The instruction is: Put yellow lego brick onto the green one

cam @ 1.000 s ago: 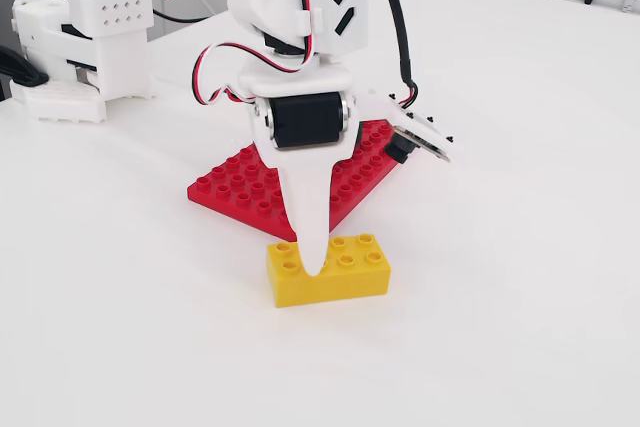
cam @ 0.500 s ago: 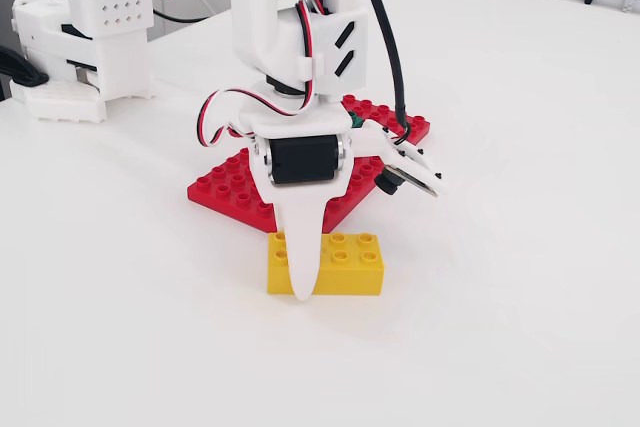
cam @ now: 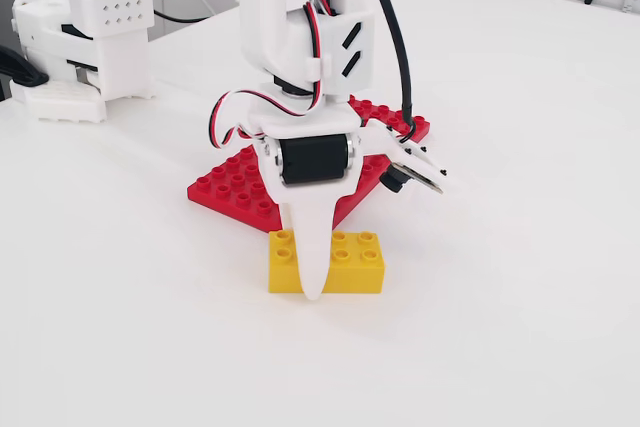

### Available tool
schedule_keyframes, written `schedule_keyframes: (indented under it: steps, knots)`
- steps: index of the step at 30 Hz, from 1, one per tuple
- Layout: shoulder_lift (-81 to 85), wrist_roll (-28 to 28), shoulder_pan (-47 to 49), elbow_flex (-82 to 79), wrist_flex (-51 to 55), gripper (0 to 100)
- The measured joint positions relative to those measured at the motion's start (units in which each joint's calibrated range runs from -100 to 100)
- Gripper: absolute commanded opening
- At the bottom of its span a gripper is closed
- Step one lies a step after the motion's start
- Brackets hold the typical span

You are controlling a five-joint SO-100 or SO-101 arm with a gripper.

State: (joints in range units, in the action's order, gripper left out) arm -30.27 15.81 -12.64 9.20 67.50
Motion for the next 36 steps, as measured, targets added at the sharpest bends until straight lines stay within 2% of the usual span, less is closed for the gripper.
schedule_keyframes:
  steps: [3, 10, 27, 36]
  knots:
    - [0.0, 0.0, 0.0, 0.0, 0.0, 11]
    - [-0.17, 0.0, 0.0, 0.09, 0.0, 5]
    - [-0.25, 0.0, 0.0, 0.9, 0.78, 7]
    - [-0.42, 0.0, 0.07, 8.03, 9.51, 7]
